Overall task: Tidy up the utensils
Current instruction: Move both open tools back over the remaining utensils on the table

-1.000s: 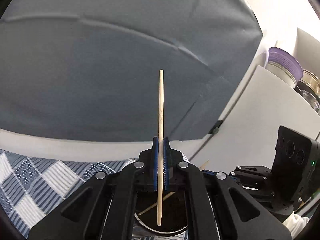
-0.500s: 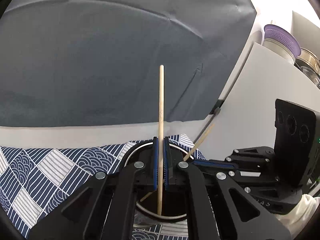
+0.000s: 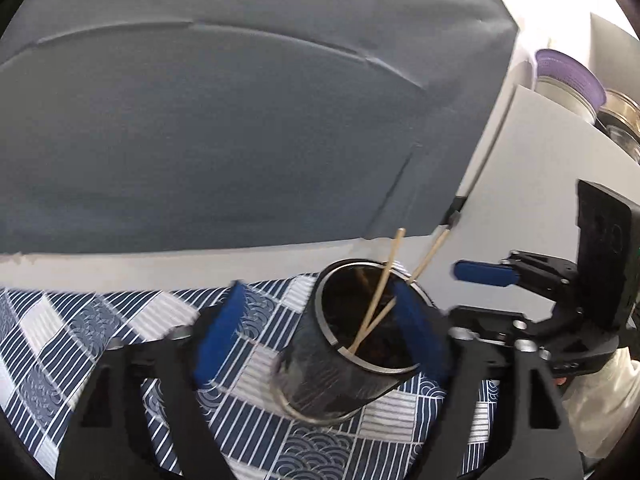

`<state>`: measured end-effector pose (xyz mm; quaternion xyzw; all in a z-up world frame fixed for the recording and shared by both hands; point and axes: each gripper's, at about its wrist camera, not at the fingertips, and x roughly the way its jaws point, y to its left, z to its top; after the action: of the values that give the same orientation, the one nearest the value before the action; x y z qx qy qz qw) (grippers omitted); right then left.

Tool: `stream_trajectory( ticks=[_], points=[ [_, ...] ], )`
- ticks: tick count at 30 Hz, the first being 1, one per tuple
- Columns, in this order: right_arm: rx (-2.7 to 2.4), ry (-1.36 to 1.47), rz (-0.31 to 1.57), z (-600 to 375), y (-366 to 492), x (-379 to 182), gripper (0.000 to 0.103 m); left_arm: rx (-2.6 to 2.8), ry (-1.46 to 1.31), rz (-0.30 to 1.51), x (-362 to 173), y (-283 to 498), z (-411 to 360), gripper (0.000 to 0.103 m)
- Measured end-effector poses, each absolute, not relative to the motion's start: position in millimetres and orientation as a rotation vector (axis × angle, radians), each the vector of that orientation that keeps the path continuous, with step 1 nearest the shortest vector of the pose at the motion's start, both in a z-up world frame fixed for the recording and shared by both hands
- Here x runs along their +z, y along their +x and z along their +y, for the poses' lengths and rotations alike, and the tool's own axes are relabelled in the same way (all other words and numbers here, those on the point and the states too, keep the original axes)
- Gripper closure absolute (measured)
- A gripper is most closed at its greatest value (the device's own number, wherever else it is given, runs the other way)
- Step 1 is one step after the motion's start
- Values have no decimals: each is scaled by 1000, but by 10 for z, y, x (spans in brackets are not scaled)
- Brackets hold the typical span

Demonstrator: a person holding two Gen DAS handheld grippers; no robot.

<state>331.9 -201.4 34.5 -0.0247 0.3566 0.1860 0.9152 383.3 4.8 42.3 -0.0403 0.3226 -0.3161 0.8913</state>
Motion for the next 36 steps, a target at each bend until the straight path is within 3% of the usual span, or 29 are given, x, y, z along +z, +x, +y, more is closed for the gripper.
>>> stream_trajectory(
  ticks=[2, 3, 5, 20, 36],
  points=[
    [371, -80, 731, -1972, 3251, 373, 33, -622, -74, 668, 434, 3819, 140, 12],
    [367, -90, 728, -1953, 3228, 381, 30, -594, -68, 677, 428, 3815, 193, 5],
    [363, -108, 727, -1897, 3164, 401, 17, -577, -71, 682, 421, 3801, 298, 6],
    [354, -157, 754, -1418, 2828, 344, 16, -450, -53, 804, 196, 3548, 1179, 6],
    [422, -157, 822, -1117, 2603, -14, 16, -405, 3, 943, -238, 3159, 1592, 6]
  ],
)
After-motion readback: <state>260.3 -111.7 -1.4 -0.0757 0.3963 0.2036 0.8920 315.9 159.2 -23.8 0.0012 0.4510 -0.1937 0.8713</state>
